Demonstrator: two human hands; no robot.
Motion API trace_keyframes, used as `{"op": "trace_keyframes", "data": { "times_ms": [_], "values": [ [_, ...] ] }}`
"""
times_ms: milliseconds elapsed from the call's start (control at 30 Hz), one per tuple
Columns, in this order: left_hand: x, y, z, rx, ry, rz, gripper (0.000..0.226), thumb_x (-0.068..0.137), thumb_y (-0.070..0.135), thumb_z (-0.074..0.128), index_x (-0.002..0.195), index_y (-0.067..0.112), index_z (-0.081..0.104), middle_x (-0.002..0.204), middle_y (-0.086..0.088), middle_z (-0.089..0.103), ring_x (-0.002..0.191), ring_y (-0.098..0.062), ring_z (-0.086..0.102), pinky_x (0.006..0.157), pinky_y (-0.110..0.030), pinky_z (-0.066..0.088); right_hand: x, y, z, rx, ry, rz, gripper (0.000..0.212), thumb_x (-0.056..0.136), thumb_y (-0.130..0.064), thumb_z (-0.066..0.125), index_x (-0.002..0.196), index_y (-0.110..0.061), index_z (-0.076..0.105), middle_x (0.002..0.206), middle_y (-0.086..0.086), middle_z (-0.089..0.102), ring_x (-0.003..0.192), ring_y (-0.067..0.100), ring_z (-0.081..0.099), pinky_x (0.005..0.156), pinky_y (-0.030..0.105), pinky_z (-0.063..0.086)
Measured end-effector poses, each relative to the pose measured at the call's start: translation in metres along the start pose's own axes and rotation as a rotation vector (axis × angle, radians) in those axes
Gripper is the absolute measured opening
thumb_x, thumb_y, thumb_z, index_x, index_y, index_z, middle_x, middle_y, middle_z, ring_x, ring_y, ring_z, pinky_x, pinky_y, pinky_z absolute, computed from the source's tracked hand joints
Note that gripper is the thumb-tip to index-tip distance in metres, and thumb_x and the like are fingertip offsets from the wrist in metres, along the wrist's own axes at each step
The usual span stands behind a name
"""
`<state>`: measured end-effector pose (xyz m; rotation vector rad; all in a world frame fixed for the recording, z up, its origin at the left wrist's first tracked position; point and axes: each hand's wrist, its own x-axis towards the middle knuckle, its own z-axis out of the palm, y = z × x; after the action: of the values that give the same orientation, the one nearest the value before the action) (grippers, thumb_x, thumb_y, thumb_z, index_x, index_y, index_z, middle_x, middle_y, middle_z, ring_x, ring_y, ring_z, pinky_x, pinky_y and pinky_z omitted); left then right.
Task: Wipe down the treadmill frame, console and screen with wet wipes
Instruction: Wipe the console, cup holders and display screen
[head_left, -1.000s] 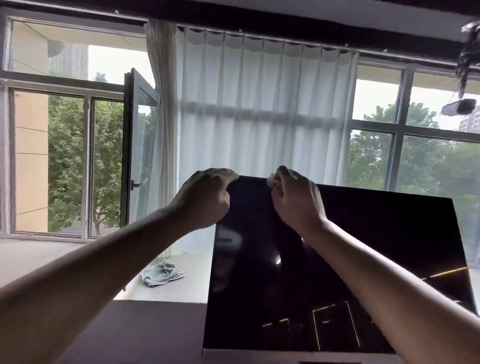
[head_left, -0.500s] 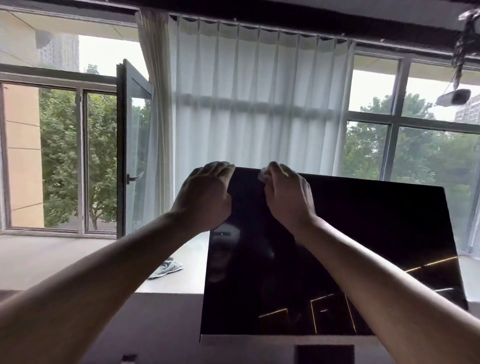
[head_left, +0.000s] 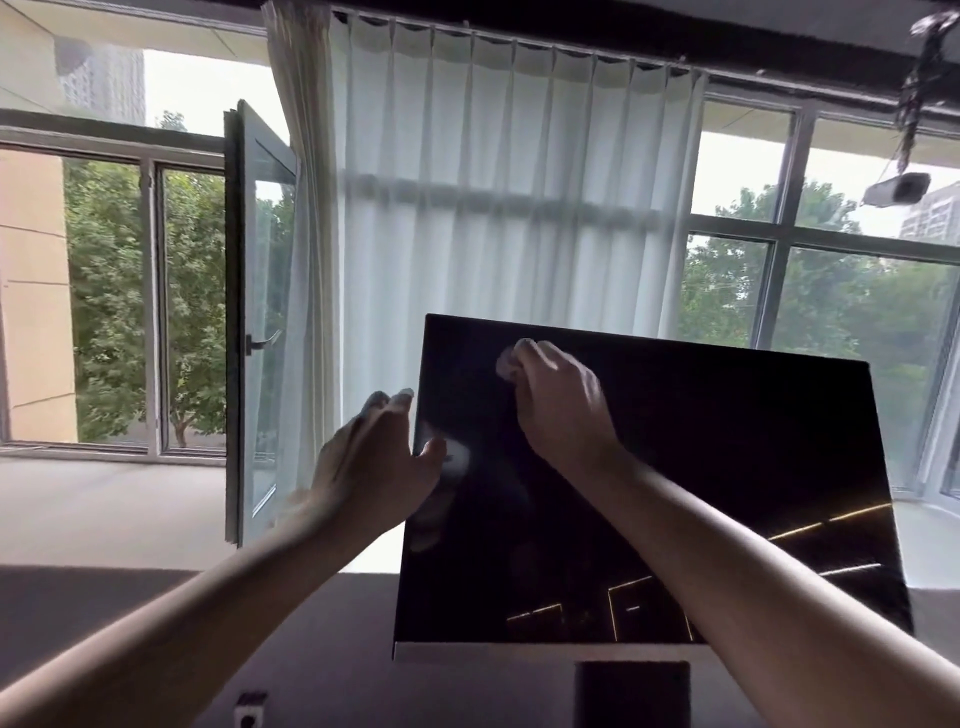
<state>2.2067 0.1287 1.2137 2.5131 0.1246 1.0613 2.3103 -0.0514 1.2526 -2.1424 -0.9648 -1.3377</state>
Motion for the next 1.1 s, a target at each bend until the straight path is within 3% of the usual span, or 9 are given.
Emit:
{"op": "trace_keyframes", "data": {
  "times_ms": [133,200,300,433,500,633,867,1000,1100],
  "values": [
    [-0.017,-0.001,0.004,0.016,-0.033,-0.004,0.046,0.090,0.045,0.061,0.130,0.022,0.056,0.115,0.000,0.073,0.104,-0.030,0.069,0.081,-0.036,0.052,-0.067,-0.020,0.006,-0.002,-0.213,-0.280,0.022,0.085,-0.012,0.048,0.102,-0.016,0.063,0.093,0.001,0.064,0.082,0.022,0.063,0.069,0.038,0.055],
    [-0.028,-0.008,0.007,0.078,-0.075,-0.003,0.057,0.089,0.051,0.056,0.136,0.019,0.049,0.104,-0.001,0.077,0.103,-0.031,0.071,0.081,-0.038,0.055,-0.092,-0.014,0.002,-0.050,-0.274,-0.384,0.024,0.082,-0.011,0.052,0.101,-0.019,0.064,0.090,-0.002,0.062,0.079,0.020,0.061,0.068,0.035,0.053],
    [-0.040,-0.016,0.013,0.139,-0.119,0.030,0.072,0.085,0.058,0.054,0.145,0.022,0.038,0.096,0.001,0.077,0.097,-0.030,0.072,0.079,-0.039,0.057,-0.071,0.005,-0.005,-0.117,-0.221,-0.241,0.027,0.083,-0.010,0.050,0.101,-0.024,0.064,0.094,-0.004,0.066,0.083,0.023,0.065,0.070,0.039,0.054],
    [-0.048,-0.018,0.016,0.120,-0.132,0.061,0.070,0.083,0.061,0.055,0.141,0.028,0.035,0.096,0.000,0.075,0.087,-0.029,0.072,0.075,-0.039,0.058,-0.029,-0.005,-0.003,-0.043,-0.076,0.035,0.022,0.088,-0.009,0.051,0.100,-0.023,0.062,0.100,-0.005,0.070,0.089,0.026,0.068,0.072,0.038,0.055],
    [-0.049,-0.016,0.017,0.117,-0.132,0.064,0.075,0.083,0.059,0.055,0.147,0.028,0.030,0.094,0.000,0.074,0.086,-0.029,0.072,0.074,-0.039,0.058,-0.045,-0.026,0.003,0.012,-0.157,-0.007,0.022,0.088,-0.008,0.052,0.103,-0.019,0.063,0.101,-0.001,0.069,0.091,0.026,0.067,0.074,0.038,0.054],
    [-0.058,-0.017,0.019,0.113,-0.145,0.067,0.077,0.085,0.054,0.061,0.149,0.027,0.028,0.096,-0.002,0.075,0.087,-0.029,0.072,0.074,-0.038,0.057,-0.108,-0.031,0.001,-0.013,-0.364,-0.296,0.023,0.082,-0.018,0.046,0.097,-0.019,0.063,0.094,-0.001,0.066,0.083,0.024,0.065,0.070,0.038,0.055],
    [-0.081,-0.019,0.029,0.141,-0.143,0.045,0.101,0.087,0.053,0.064,0.163,0.022,0.005,0.105,-0.009,0.072,0.100,-0.034,0.069,0.079,-0.039,0.055,-0.052,-0.007,-0.009,-0.072,-0.093,0.095,0.025,0.086,-0.005,0.052,0.099,-0.024,0.062,0.098,-0.006,0.070,0.088,0.023,0.067,0.069,0.036,0.053],
    [-0.084,-0.020,0.032,0.129,-0.157,0.028,0.108,0.087,0.053,0.066,0.163,0.021,-0.004,0.110,-0.011,0.071,0.103,-0.035,0.068,0.080,-0.039,0.054,-0.100,-0.033,0.002,0.042,-0.262,-0.106,0.024,0.085,-0.009,0.051,0.105,-0.021,0.059,0.098,0.001,0.067,0.087,0.027,0.065,0.070,0.039,0.055],
    [-0.092,-0.023,0.034,0.060,-0.156,0.062,0.103,0.084,0.048,0.067,0.161,0.021,0.005,0.110,-0.009,0.070,0.106,-0.035,0.065,0.081,-0.041,0.054,-0.142,-0.028,-0.004,0.042,-0.369,-0.189,0.026,0.082,-0.007,0.055,0.104,-0.021,0.062,0.098,0.000,0.067,0.087,0.024,0.066,0.070,0.039,0.055]
  ]
}}
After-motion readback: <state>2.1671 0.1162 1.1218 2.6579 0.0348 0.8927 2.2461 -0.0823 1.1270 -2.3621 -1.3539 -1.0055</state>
